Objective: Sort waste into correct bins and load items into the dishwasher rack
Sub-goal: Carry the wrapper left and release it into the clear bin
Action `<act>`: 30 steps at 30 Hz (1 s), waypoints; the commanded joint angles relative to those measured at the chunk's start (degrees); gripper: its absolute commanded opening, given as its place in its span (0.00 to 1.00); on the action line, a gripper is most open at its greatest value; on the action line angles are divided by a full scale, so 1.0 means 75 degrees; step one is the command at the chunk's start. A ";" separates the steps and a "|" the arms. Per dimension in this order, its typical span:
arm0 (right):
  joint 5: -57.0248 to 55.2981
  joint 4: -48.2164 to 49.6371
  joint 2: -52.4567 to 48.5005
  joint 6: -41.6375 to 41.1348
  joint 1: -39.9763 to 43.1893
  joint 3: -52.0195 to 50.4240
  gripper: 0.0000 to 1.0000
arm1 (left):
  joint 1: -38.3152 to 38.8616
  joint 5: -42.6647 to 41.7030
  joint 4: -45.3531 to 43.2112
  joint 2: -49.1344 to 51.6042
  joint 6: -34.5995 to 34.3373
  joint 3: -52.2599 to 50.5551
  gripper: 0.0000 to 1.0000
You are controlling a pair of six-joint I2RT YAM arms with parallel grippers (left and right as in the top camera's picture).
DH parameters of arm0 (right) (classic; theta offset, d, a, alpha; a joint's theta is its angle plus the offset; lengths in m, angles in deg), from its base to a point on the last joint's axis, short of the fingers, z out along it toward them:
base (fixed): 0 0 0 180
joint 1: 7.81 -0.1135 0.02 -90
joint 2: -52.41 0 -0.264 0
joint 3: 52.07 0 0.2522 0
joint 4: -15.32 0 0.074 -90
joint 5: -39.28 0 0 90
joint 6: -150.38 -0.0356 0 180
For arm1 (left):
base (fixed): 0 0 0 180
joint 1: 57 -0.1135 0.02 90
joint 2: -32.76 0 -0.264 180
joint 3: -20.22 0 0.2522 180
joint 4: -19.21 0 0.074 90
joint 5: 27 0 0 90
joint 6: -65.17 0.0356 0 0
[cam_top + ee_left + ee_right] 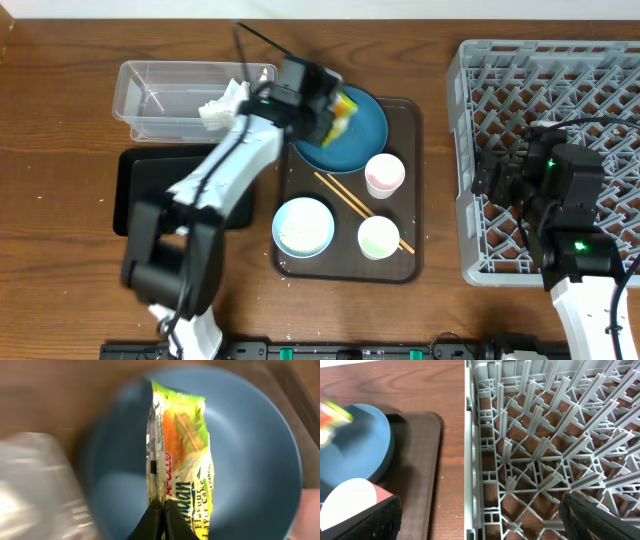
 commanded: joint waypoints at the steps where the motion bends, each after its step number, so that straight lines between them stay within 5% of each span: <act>1: -0.0052 -0.0020 0.0017 -0.0067 -0.0093 0.0184 0.99 | -0.0638 0.0504 0.0070 -0.0810 -0.0012 0.0000 0.06; 16: -0.0050 -0.0017 0.0017 -0.0067 -0.0093 0.0184 0.99 | -0.2702 0.0504 0.0790 -0.0901 -0.0009 -0.0038 0.06; 19: -0.0050 -0.0017 0.0017 -0.0067 -0.0093 0.0184 0.99 | -0.2763 0.0507 0.0702 -0.0845 -0.0009 -0.0038 0.09; 21: -0.0050 -0.0017 0.0017 -0.0067 -0.0093 0.0184 0.99 | -0.2760 0.0504 0.0571 -0.0833 -0.0009 -0.0038 0.25; 24: -0.0050 -0.0020 0.0017 -0.0067 -0.0093 0.0184 0.99 | -0.2760 0.0504 0.0411 -0.0831 -0.0012 -0.0038 0.34; 30: -0.0050 -0.0020 0.0017 -0.0064 -0.0093 0.0184 0.99 | -0.2751 0.0446 0.0519 -0.0831 -0.0172 -0.0038 0.36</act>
